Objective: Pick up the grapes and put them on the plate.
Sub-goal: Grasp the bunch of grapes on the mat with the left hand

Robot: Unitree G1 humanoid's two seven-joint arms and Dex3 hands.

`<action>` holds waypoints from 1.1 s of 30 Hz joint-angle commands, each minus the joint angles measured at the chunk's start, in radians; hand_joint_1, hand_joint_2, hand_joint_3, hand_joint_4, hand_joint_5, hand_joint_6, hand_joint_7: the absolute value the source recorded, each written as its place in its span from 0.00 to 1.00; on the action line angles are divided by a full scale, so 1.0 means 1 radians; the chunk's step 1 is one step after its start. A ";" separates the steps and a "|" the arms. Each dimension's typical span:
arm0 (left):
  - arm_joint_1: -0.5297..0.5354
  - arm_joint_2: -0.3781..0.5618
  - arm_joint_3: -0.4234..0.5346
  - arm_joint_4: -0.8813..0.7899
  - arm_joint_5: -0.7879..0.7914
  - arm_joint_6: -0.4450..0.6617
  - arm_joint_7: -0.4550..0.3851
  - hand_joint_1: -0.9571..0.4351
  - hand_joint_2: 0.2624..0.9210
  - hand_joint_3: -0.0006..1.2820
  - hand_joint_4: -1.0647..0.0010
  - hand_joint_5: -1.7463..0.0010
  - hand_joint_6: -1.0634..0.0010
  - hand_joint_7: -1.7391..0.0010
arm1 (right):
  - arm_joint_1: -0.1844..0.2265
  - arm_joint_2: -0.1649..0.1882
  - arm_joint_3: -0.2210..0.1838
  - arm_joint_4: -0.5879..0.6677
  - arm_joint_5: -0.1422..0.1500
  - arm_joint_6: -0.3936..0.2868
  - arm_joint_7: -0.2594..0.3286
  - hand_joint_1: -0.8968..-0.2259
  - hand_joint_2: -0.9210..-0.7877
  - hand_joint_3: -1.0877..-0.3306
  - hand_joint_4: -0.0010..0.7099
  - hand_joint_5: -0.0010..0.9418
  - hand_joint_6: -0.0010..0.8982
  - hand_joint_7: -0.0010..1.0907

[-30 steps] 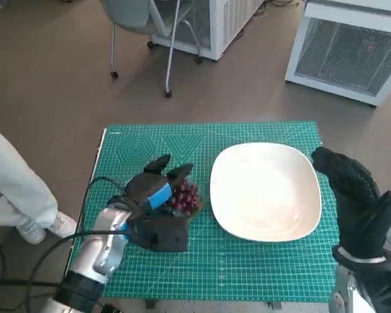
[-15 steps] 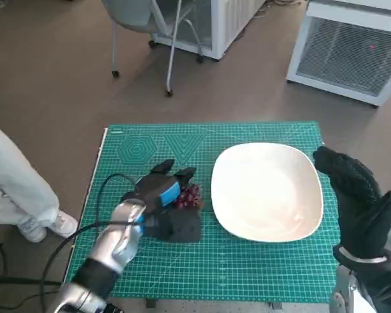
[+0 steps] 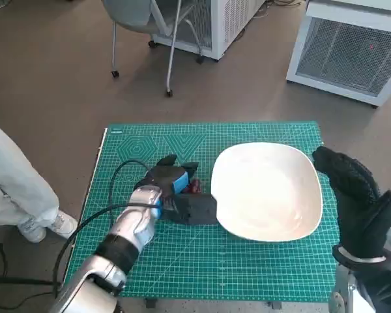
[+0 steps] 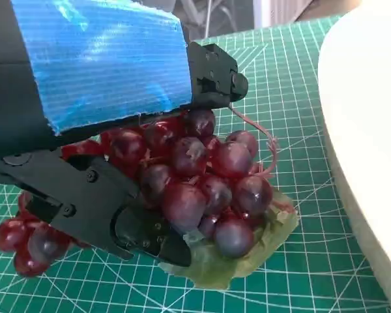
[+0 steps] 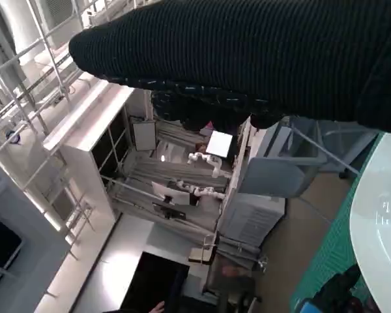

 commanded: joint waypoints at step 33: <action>0.029 0.013 -0.089 0.078 -0.013 -0.091 0.240 0.69 0.82 0.38 0.65 0.04 0.51 0.32 | 0.014 -0.005 -0.005 0.013 0.006 0.012 0.019 0.61 0.00 0.72 0.79 0.00 0.21 0.62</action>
